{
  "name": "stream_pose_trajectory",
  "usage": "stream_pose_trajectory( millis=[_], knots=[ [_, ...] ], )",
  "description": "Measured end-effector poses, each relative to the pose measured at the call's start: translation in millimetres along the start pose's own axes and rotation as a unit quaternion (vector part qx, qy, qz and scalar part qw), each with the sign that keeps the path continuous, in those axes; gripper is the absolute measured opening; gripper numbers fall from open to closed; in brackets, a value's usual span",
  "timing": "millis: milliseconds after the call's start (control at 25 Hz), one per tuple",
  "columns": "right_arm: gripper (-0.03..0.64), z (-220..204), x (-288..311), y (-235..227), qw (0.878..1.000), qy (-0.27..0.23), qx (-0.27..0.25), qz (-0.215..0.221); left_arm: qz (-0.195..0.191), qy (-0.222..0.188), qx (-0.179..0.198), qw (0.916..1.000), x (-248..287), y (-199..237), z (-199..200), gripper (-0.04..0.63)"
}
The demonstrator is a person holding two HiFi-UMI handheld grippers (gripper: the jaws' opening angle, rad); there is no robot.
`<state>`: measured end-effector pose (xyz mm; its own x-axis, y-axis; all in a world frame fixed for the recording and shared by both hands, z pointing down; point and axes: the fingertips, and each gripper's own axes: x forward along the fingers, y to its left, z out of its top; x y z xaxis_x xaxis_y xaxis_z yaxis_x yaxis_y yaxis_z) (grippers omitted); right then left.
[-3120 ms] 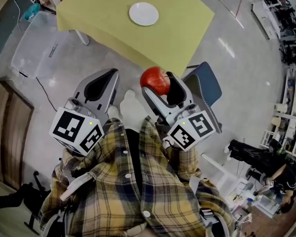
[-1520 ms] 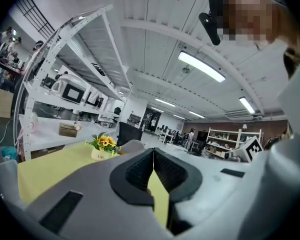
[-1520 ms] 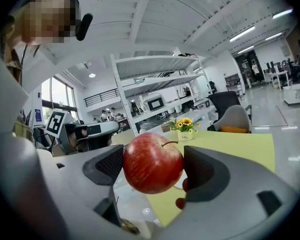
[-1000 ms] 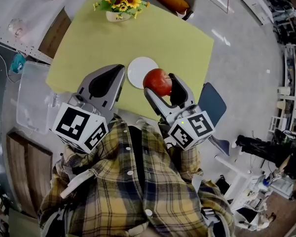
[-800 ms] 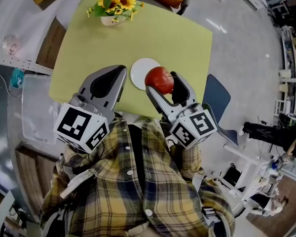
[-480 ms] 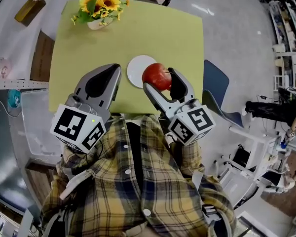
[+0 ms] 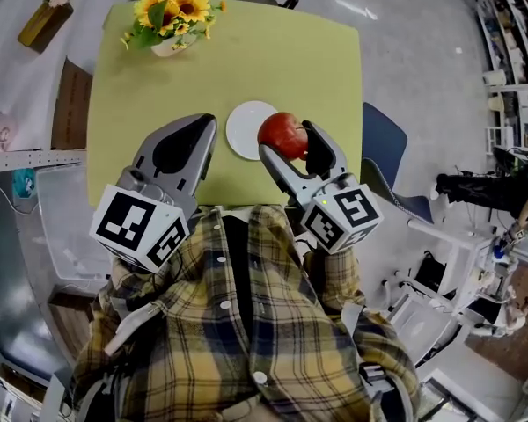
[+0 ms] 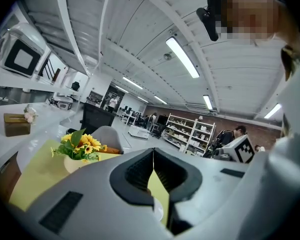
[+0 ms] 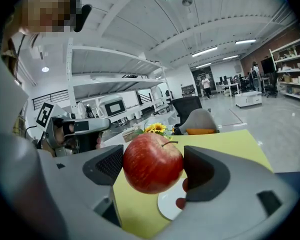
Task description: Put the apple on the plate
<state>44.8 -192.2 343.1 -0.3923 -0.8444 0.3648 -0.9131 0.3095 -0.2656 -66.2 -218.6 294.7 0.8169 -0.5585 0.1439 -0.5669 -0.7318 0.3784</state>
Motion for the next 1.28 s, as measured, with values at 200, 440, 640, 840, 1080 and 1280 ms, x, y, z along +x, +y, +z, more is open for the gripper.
stream_pose_trajectory(
  millis=[200,440,640,840,1080,1280],
  knots=[
    [0.364,3.1,11.4,-7.9,1.0,0.007,-0.026,-0.016,0.007,0.001,-0.004,1.0,-1.0,11.8,-0.8,0.009],
    [0.364,-1.1,21.1,-9.7,0.998,0.023,-0.051,-0.023,0.01,0.004,-0.008,0.9999,-2.4,20.8,-4.8,0.009],
    [0.364,-3.2,29.2,-11.5,0.998,0.028,-0.058,-0.028,0.011,-0.001,-0.009,0.9999,-4.7,28.0,-3.1,0.009],
    [0.364,-8.6,37.2,-15.0,0.997,0.03,-0.054,-0.035,0.007,-0.002,-0.017,0.9998,-6.4,31.8,-6.4,0.009],
    [0.364,-33.9,50.9,-25.3,0.993,0.051,-0.086,-0.06,0.011,-0.003,-0.026,0.9996,-11.9,40.1,-9.9,0.009],
    [0.364,-59.7,62.1,-36.3,0.989,0.056,-0.117,-0.075,0.014,-0.005,-0.037,0.9992,-16.7,42.5,-14.1,0.009]
  ],
)
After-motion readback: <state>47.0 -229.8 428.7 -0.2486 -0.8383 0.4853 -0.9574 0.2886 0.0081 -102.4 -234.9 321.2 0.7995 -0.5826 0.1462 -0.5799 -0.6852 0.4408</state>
